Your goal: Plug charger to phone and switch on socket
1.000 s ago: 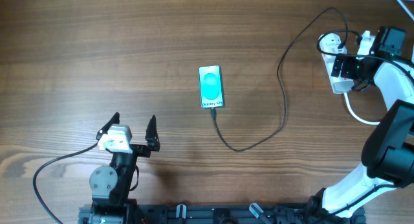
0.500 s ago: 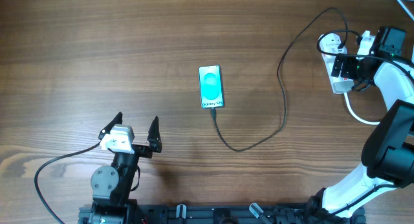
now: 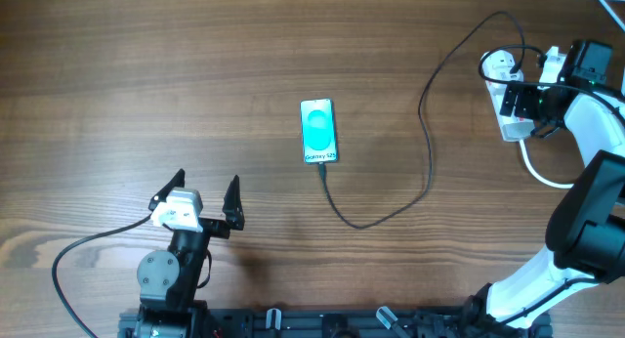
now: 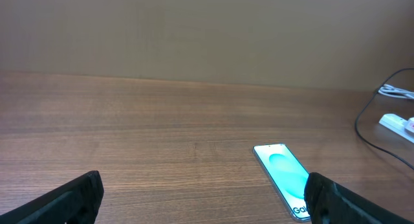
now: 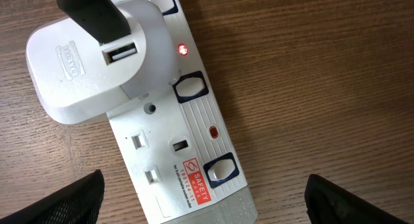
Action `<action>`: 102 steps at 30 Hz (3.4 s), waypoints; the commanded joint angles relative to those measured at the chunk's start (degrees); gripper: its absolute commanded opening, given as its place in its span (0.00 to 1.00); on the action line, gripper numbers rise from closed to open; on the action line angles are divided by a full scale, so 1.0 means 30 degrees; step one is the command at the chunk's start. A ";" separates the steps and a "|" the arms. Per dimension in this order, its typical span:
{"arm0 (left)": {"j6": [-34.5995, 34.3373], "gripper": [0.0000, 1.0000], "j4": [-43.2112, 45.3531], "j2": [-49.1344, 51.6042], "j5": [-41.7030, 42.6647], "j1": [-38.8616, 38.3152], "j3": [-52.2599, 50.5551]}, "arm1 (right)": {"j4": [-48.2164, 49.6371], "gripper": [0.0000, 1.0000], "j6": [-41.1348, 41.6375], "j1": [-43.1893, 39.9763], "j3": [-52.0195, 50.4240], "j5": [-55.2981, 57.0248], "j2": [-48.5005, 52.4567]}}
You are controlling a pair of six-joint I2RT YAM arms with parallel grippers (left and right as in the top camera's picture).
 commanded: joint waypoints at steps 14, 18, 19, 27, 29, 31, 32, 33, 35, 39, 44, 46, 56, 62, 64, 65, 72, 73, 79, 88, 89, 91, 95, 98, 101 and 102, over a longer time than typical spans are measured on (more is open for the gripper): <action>0.0095 1.00 -0.0146 -0.0211 -0.0197 -0.0087 -0.0058 | 0.0051 1.00 0.0219 -0.0080 0.0270 0.0168 -0.0313; 0.0095 1.00 -0.0146 -0.0211 -0.0189 -0.0087 -0.0058 | 0.0051 1.00 0.0219 -0.0080 0.0270 0.0168 -0.0313; 0.0095 1.00 -0.0146 -0.0211 -0.0197 -0.0087 -0.0058 | 0.0051 1.00 0.0219 -0.0080 0.0270 0.0168 -0.0313; 0.0095 1.00 -0.0146 -0.0211 -0.0197 -0.0087 -0.0058 | 0.0051 1.00 0.0219 -0.0080 0.0270 0.0168 -0.0313; 0.0095 1.00 -0.0146 -0.0211 -0.0197 -0.0087 -0.0058 | 0.0051 1.00 0.0211 -0.0080 0.0270 0.0168 -0.0313; 0.0095 1.00 -0.0146 -0.0211 -0.0189 -0.0087 -0.0058 | 0.0051 1.00 0.0226 -0.0080 0.0270 0.0168 -0.0313; 0.0095 1.00 -0.0146 -0.0211 -0.0197 -0.0087 -0.0058 | 0.0051 1.00 0.0219 -0.0080 0.0270 0.0168 -0.0313; 0.0095 1.00 -0.0146 -0.0211 -0.0197 -0.0087 -0.0058 | 0.0051 1.00 0.0211 -0.0080 0.0270 0.0168 -0.0313; 0.0095 1.00 -0.0146 -0.0211 -0.0197 -0.0087 -0.0058 | 0.0051 1.00 0.0219 -0.0080 0.0270 0.0175 -0.0313; 0.0095 1.00 -0.0146 -0.0211 -0.0197 -0.0087 -0.0058 | 0.0051 1.00 0.0219 -0.0080 0.0270 0.0168 -0.0313; 0.0095 1.00 -0.0146 -0.0211 -0.0197 -0.0087 -0.0058 | 0.0051 1.00 0.0219 -0.0080 0.0270 0.0168 -0.0313; 0.0095 1.00 -0.0146 -0.0211 -0.0197 -0.0087 -0.0058 | 0.0044 1.00 0.0226 -0.0080 0.0270 0.0168 -0.0313; 0.0095 1.00 -0.0146 -0.0211 -0.0197 -0.0087 -0.0058 | 0.0095 1.00 0.0219 0.1887 0.0270 0.0175 -0.1800; 0.0095 1.00 -0.0138 -0.0211 -0.0197 -0.0087 -0.0058 | 0.0102 1.00 0.0219 0.4809 0.0270 0.0175 -0.3665; 0.0095 1.00 -0.0138 -0.0211 -0.0197 -0.0087 -0.0058 | 0.0095 1.00 0.0219 0.5865 0.0270 0.0168 -0.4299; 0.0095 1.00 -0.0146 -0.0211 -0.0197 -0.0087 -0.0058 | 0.0095 1.00 0.0219 0.6135 0.0270 0.0168 -0.4430; 0.0095 1.00 -0.0138 -0.0211 -0.0197 -0.0087 -0.0058 | 0.0087 1.00 0.0219 0.7817 0.0270 0.0168 -0.6841; 0.0095 1.00 -0.0146 -0.0211 -0.0197 -0.0087 -0.0058 | 0.0087 1.00 0.0219 0.7817 0.0270 0.0168 -0.7271; 0.0095 1.00 -0.0146 -0.0211 -0.0197 -0.0087 -0.0058 | 0.0080 1.00 0.0226 0.7817 0.0262 0.0168 -0.9661; 0.0095 1.00 -0.0146 -0.0211 -0.0197 -0.0087 -0.0058 | -0.0051 1.00 0.0219 0.7817 0.0233 0.0168 -1.0673; 0.0095 1.00 -0.0138 -0.0211 -0.0197 -0.0087 -0.0058 | -0.0051 1.00 0.0219 0.7817 0.0233 0.0168 -1.0673; 0.0095 1.00 -0.0146 -0.0211 -0.0197 -0.0087 -0.0058 | -0.0051 1.00 0.0219 0.7810 0.0233 0.0168 -1.0681; 0.0095 1.00 -0.0138 -0.0211 -0.0197 -0.0087 -0.0058 | -0.0066 1.00 0.0219 0.7810 0.0175 0.0168 -1.0688; 0.0095 1.00 -0.0138 -0.0211 -0.0197 -0.0087 -0.0058 | -0.0058 1.00 0.0219 0.7817 0.0175 0.0168 -1.0724; 0.0095 1.00 -0.0146 -0.0211 -0.0197 -0.0087 -0.0058 | 0.0015 1.00 0.0219 0.7817 -0.0525 0.0168 -1.0965; 0.0095 1.00 -0.0146 -0.0211 -0.0197 -0.0087 -0.0058 | 0.0000 1.00 0.0211 0.7817 -0.1275 0.0175 -1.1234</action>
